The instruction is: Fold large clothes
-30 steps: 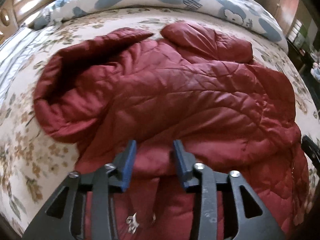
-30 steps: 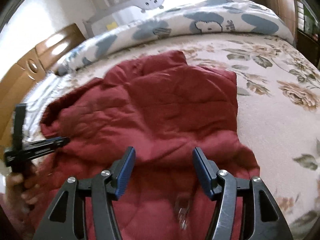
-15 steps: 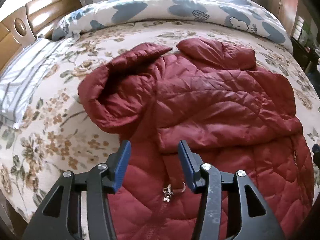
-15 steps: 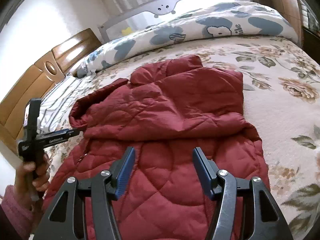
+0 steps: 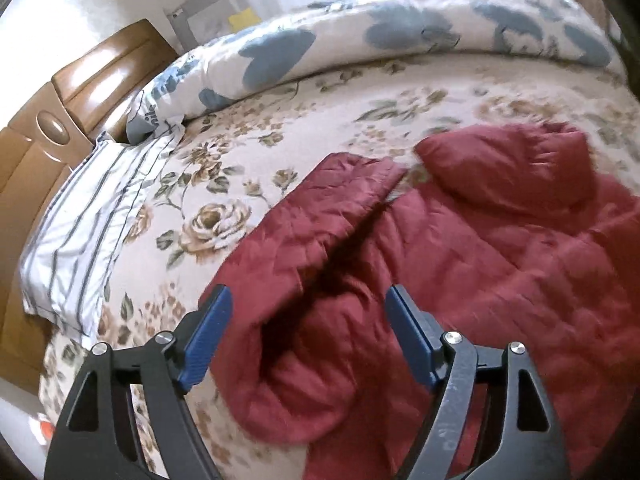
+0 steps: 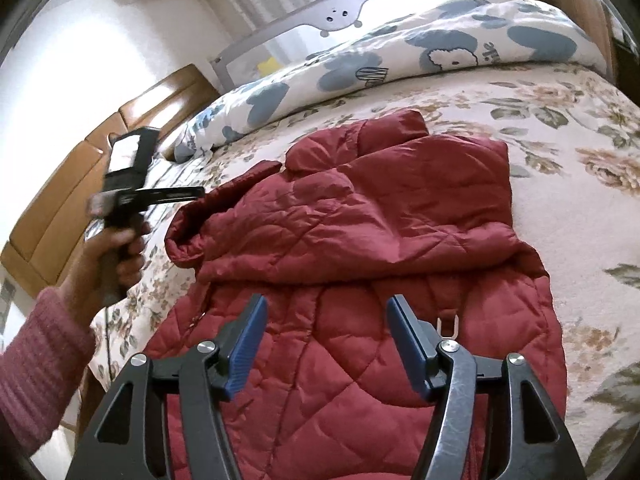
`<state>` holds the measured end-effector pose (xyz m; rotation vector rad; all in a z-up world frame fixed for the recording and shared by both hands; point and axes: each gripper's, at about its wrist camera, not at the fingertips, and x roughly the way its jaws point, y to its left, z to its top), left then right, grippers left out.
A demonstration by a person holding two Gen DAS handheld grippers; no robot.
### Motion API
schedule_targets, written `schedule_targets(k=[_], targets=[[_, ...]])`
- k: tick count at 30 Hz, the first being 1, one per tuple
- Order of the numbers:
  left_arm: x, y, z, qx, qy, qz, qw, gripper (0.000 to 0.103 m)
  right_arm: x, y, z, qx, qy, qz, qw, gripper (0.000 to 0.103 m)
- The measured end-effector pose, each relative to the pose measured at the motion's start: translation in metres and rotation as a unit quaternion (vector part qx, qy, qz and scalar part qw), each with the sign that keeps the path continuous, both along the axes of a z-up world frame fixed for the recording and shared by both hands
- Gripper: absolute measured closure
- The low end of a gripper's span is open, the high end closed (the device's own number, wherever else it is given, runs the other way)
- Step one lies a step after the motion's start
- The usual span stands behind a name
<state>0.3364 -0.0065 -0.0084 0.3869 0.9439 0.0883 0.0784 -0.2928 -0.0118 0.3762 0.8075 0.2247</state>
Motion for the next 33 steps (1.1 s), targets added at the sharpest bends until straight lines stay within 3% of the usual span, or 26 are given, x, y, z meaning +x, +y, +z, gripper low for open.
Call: schedule_targets(k=[6, 10, 11, 12, 14, 17, 24, 28, 33], targets=[[0.047, -0.008, -0.043, 0.064, 0.030, 0.022, 0.9972, 0.024, 0.002, -0.018, -0.004, 0.010, 0.015, -0.015, 1.000, 0.037], [0.066, 0.000, -0.067, 0.068, 0.059, 0.049, 0.9947, 0.027, 0.003, -0.025, -0.004, 0.011, 0.016, -0.021, 1.000, 0.037], [0.069, 0.002, -0.071, 0.064, 0.064, 0.053, 0.9945, 0.042, 0.003, -0.026, -0.004, 0.013, 0.016, -0.023, 1.000, 0.037], [0.071, 0.005, -0.075, 0.059, 0.070, 0.055, 0.9943, 0.066, 0.004, -0.027, -0.004, 0.013, 0.016, -0.025, 0.999, 0.037], [0.074, 0.012, -0.079, 0.029, 0.083, 0.060, 0.9944, 0.084, 0.004, -0.029, -0.004, 0.015, 0.016, -0.027, 0.999, 0.037], [0.065, 0.021, -0.065, -0.023, 0.067, 0.072, 0.9948, 0.090, 0.005, -0.029, -0.004, 0.014, 0.015, -0.026, 0.999, 0.037], [0.013, 0.018, 0.001, -0.156, 0.006, 0.035, 0.9871, 0.093, 0.005, -0.026, 0.002, 0.011, 0.004, -0.020, 1.000, 0.037], [-0.022, 0.001, 0.024, -0.206, -0.009, 0.001, 0.9785, 0.093, 0.004, -0.026, 0.002, 0.011, 0.007, -0.025, 1.000, 0.037], [-0.053, -0.022, 0.032, -0.250, -0.002, -0.030, 0.9678, 0.093, 0.001, -0.026, 0.003, 0.009, 0.009, -0.028, 1.000, 0.037]])
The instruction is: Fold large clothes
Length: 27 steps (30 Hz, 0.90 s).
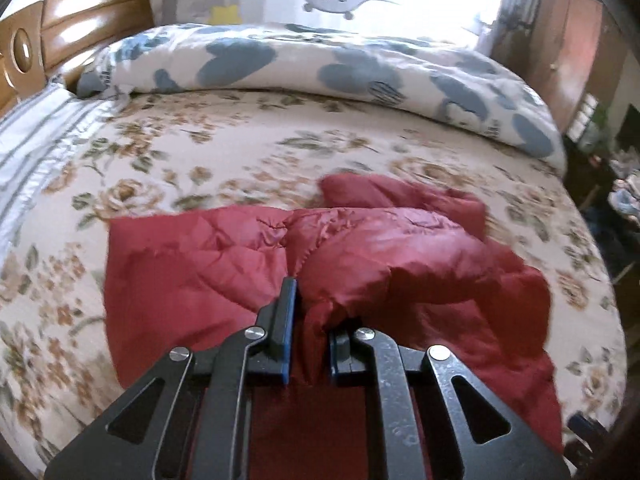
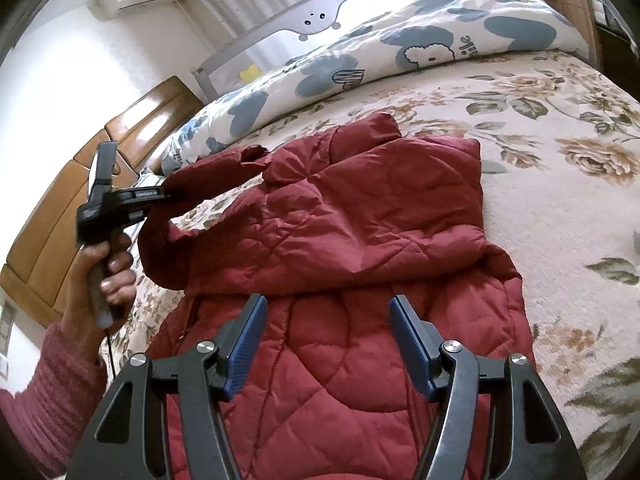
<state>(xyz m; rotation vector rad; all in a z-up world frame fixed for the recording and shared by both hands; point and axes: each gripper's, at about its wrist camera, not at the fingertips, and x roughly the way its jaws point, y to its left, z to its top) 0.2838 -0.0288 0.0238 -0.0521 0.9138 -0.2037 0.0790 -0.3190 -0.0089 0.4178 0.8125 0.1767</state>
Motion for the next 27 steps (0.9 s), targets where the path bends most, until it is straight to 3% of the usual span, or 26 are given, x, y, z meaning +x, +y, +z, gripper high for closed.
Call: schedule_targets(k=[8, 11, 18, 27], targets=[[-0.034, -0.045, -0.009, -0.045, 0.017, -0.057, 0.9972, 0.093, -0.003, -0.009, 0.000, 0.000, 0.009, -0.020, 1.000, 0.037], [-0.044, -0.067, -0.024, -0.041, 0.027, -0.077, 0.9959, 0.093, 0.000, -0.015, -0.003, 0.011, 0.013, -0.026, 1.000, 0.037], [-0.052, -0.086, -0.056, -0.026, 0.052, -0.090, 0.9942, 0.093, 0.032, -0.037, -0.016, 0.094, 0.026, -0.032, 0.995, 0.037], [-0.055, -0.088, -0.059, -0.022, 0.057, -0.097, 0.9934, 0.091, 0.113, -0.048, -0.057, 0.206, 0.075, -0.027, 0.975, 0.037]])
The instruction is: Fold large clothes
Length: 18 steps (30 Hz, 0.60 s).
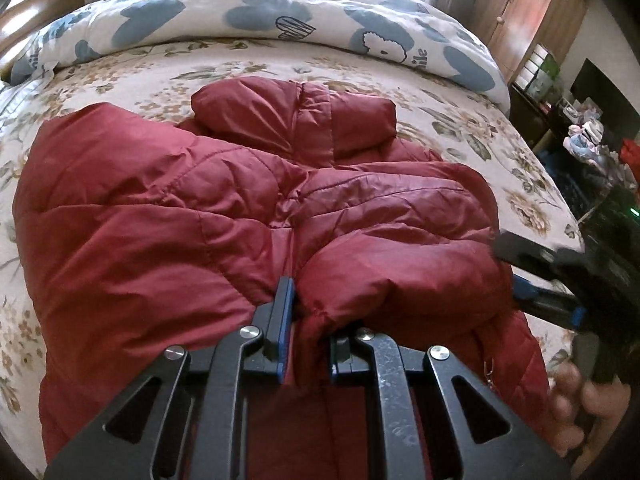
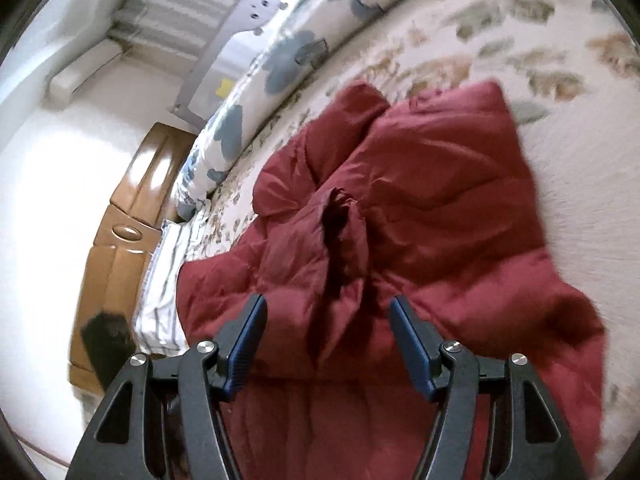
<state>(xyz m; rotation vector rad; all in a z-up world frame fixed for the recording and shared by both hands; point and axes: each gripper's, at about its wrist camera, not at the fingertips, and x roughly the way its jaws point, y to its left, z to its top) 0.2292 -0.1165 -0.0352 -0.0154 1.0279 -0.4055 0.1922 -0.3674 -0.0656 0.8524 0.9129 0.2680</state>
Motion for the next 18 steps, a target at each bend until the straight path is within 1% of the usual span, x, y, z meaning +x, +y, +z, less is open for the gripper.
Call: schedule_targets(k=[1, 2, 3, 4, 5, 6, 7, 9, 10, 13, 16, 17, 18], targets=[[-0.001, -0.001, 0.000, 0.003, 0.000, -0.006, 1.0000, 0.090, 0.007, -0.001, -0.007, 0.014, 0.007, -0.002, 1.000, 0.037], [-0.001, -0.002, 0.000, 0.007, -0.001, -0.012, 0.9999, 0.087, 0.011, 0.000, -0.013, 0.027, 0.010, -0.001, 1.000, 0.043], [-0.002, -0.003, 0.001, 0.011, 0.000, -0.018, 0.9998, 0.082, 0.015, 0.000, -0.018, 0.040, 0.012, 0.001, 0.999, 0.066], [-0.004, -0.003, 0.001, 0.014, 0.004, -0.025, 0.9996, 0.079, 0.018, 0.000, -0.024, 0.051, 0.016, -0.001, 0.999, 0.080], [-0.004, -0.003, 0.002, 0.016, 0.007, -0.029, 0.9994, 0.075, 0.019, -0.001, -0.027, 0.054, 0.023, -0.004, 0.998, 0.091], [-0.007, -0.002, 0.004, 0.014, 0.008, -0.037, 0.9992, 0.067, 0.019, -0.001, -0.028, 0.060, 0.022, -0.008, 0.998, 0.093], [-0.009, 0.000, 0.006, 0.010, 0.010, -0.042, 0.9990, 0.062, 0.018, -0.002, -0.026, 0.058, 0.017, -0.009, 0.998, 0.094], [-0.015, 0.004, 0.011, -0.001, 0.012, -0.054, 0.9985, 0.039, 0.013, -0.003, -0.018, 0.040, 0.003, -0.014, 0.999, 0.095], [-0.019, 0.007, 0.013, -0.005, 0.010, -0.057, 0.9983, 0.035, 0.011, -0.004, -0.013, 0.032, -0.003, -0.017, 0.999, 0.096], [-0.026, 0.017, 0.018, -0.003, 0.002, -0.051, 0.9987, 0.034, 0.003, -0.011, 0.005, 0.003, -0.021, -0.031, 0.999, 0.096], [-0.022, 0.035, 0.024, -0.015, 0.000, -0.034, 0.9993, 0.034, -0.008, -0.020, 0.023, -0.058, -0.038, -0.044, 0.997, 0.097], [-0.017, 0.042, 0.026, -0.015, -0.004, -0.026, 0.9995, 0.034, -0.011, -0.023, 0.028, -0.079, -0.040, -0.048, 0.995, 0.097], [-0.012, 0.047, 0.028, -0.011, -0.009, -0.017, 0.9997, 0.034, -0.013, -0.025, 0.029, -0.089, -0.041, -0.050, 0.994, 0.097]])
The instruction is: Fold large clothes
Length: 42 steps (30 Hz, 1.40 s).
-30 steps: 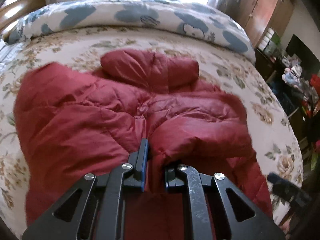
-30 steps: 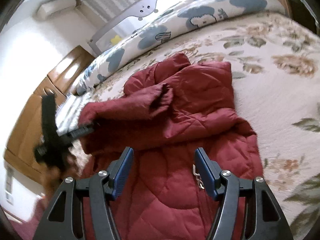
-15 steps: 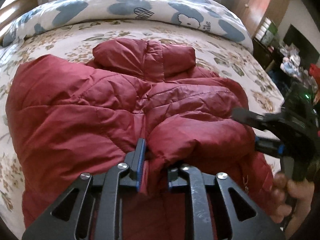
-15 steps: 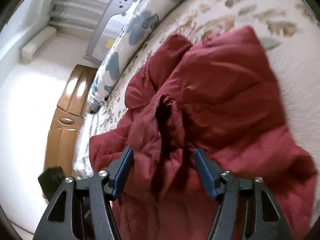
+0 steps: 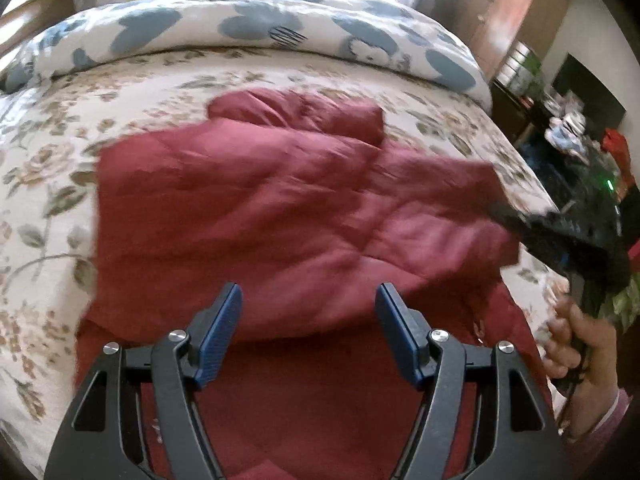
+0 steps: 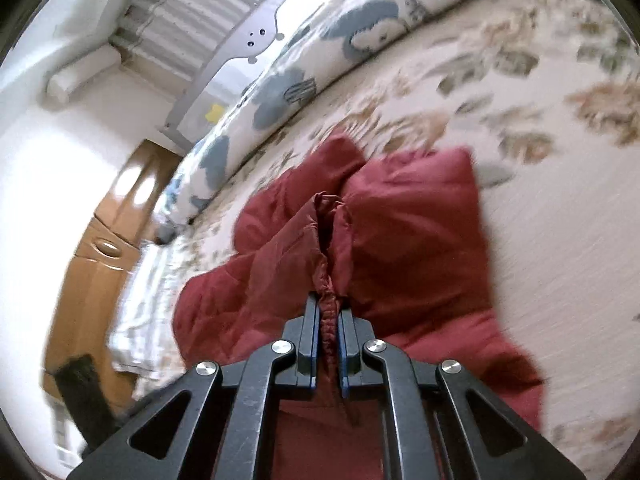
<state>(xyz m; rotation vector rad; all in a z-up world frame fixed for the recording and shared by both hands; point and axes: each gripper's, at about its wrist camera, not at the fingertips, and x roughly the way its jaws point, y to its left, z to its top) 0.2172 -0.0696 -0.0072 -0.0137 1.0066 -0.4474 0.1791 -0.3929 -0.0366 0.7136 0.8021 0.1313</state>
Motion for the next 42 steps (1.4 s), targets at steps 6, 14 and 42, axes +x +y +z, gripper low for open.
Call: schedule_targets(k=[6, 14, 42], targets=[[0.038, 0.023, 0.000, 0.016, -0.010, 0.048, 0.9987, 0.034, 0.001, 0.000, -0.015, -0.044, 0.025, 0.001, 0.999, 0.097], [0.059, 0.026, -0.044, 0.066, 0.028, 0.051, 0.9961, 0.034, -0.005, 0.002, -0.028, -0.055, 0.037, 0.007, 0.998, 0.090], [0.063, 0.060, -0.069, 0.073, 0.040, 0.090, 0.9924, 0.030, 0.018, 0.052, -0.050, -0.207, 0.054, 0.059, 0.975, 0.063]])
